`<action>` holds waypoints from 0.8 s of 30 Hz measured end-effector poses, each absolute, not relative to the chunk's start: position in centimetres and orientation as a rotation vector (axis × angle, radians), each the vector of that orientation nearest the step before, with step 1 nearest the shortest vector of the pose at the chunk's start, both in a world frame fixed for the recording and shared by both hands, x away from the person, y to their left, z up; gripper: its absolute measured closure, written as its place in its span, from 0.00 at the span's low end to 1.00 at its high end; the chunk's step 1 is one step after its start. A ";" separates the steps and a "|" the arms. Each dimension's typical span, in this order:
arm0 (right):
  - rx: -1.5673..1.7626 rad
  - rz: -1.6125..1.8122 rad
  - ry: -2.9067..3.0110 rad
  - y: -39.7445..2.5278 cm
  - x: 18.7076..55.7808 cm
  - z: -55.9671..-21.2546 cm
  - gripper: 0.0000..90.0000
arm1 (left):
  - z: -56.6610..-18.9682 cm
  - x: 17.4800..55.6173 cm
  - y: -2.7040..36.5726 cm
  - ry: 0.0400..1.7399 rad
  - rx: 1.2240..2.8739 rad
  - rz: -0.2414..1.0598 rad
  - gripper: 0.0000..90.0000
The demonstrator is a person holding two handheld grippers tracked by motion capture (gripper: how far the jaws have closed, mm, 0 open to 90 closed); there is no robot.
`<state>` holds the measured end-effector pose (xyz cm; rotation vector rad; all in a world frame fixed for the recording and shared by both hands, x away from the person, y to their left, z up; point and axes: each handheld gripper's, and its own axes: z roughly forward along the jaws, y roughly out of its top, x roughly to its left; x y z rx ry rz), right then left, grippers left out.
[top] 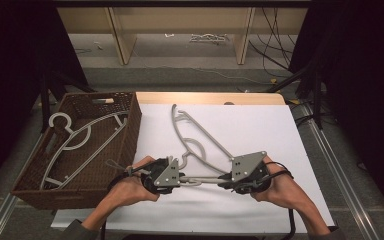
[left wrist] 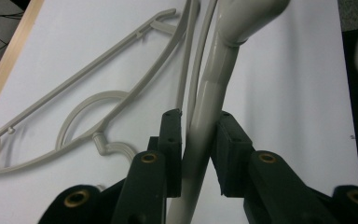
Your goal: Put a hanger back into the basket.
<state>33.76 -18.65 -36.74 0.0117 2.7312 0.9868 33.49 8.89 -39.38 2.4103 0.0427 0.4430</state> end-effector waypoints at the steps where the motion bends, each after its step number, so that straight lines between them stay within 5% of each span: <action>1: 0.026 0.993 2.731 -18.8 33.8 -36.7 0.85 | -39.2 33.5 8.9 0.045 2.400 0.433 0.85; 7: 0.127 1.003 2.673 -19.1 34.5 -36.6 0.78 | -38.4 33.2 8.9 0.088 2.370 0.374 0.88; 17: 0.449 1.150 2.540 -20.0 34.4 -34.8 0.40 | -38.1 34.2 10.2 0.284 2.349 0.353 0.88; 24: 0.591 1.211 2.459 -20.4 34.5 -34.8 0.32 | -37.0 34.8 11.7 0.431 2.241 0.304 0.88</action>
